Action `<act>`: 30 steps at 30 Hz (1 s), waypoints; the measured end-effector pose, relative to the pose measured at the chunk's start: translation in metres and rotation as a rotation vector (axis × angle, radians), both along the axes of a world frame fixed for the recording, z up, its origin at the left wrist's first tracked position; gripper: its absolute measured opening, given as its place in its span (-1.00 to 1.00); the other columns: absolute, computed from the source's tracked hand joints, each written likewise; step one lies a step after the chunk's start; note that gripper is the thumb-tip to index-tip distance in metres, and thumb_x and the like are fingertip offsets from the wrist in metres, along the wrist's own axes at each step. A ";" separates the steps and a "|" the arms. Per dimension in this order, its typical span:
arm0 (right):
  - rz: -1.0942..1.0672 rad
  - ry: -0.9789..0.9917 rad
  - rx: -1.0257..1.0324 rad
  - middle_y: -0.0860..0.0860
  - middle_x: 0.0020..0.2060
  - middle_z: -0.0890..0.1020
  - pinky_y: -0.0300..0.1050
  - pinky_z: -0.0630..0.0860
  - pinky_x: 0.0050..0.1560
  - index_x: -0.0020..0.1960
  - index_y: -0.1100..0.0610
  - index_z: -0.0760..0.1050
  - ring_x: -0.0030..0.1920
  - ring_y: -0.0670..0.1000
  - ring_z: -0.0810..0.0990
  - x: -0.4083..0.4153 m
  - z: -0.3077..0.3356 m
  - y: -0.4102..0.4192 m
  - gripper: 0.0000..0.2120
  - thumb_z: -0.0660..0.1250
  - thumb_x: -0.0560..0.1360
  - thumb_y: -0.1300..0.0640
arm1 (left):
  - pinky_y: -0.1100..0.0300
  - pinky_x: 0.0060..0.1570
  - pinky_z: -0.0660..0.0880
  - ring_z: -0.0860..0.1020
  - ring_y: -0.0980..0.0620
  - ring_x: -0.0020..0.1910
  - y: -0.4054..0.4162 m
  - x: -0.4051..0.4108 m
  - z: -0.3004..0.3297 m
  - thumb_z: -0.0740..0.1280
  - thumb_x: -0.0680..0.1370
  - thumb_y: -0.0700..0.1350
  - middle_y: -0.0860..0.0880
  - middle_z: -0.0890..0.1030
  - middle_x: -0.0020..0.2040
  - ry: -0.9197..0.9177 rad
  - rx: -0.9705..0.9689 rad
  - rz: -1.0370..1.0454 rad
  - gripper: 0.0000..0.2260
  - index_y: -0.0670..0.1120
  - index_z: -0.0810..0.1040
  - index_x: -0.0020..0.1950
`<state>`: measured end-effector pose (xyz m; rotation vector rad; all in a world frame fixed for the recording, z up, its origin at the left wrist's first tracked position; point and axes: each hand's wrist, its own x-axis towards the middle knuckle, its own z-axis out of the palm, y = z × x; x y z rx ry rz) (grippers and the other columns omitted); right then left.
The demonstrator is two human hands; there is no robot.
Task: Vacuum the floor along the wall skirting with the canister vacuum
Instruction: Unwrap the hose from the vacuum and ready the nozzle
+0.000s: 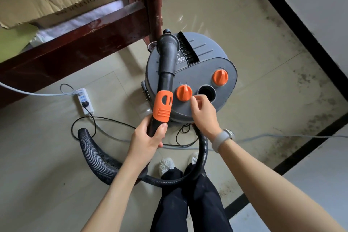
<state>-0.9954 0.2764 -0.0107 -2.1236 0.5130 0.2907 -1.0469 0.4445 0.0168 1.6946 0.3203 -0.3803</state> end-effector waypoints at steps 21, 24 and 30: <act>-0.527 -0.146 0.703 0.11 -0.20 0.56 -0.08 0.44 -0.08 -0.13 0.13 0.46 -0.19 0.05 0.53 0.022 0.209 -0.343 -0.78 0.22 0.59 0.01 | 0.24 -0.45 0.39 0.44 0.00 -0.52 -0.371 0.069 0.168 0.24 0.60 -0.13 -0.07 0.49 -0.36 0.074 -0.239 -0.635 -0.82 -0.17 0.39 -0.16; -0.515 -0.192 0.734 0.06 -0.25 0.53 -0.19 0.44 -0.21 -0.16 0.12 0.49 -0.28 -0.02 0.50 0.047 0.232 -0.414 -0.74 0.19 0.60 -0.02 | 0.23 -0.45 0.39 0.43 0.00 -0.52 -0.457 0.093 0.195 0.22 0.61 -0.10 -0.10 0.48 -0.35 0.143 -0.324 -0.544 -0.82 -0.17 0.40 -0.14; -0.494 -0.322 0.706 0.04 -0.18 0.60 -0.15 0.46 -0.23 0.09 0.14 0.52 -0.25 -0.04 0.56 0.079 0.276 -0.524 -0.70 0.08 0.64 0.00 | 0.20 -0.41 0.44 0.45 0.01 -0.47 -0.586 0.168 0.259 0.24 0.61 -0.05 -0.06 0.49 -0.36 0.109 -0.502 -0.387 -0.81 -0.17 0.49 -0.07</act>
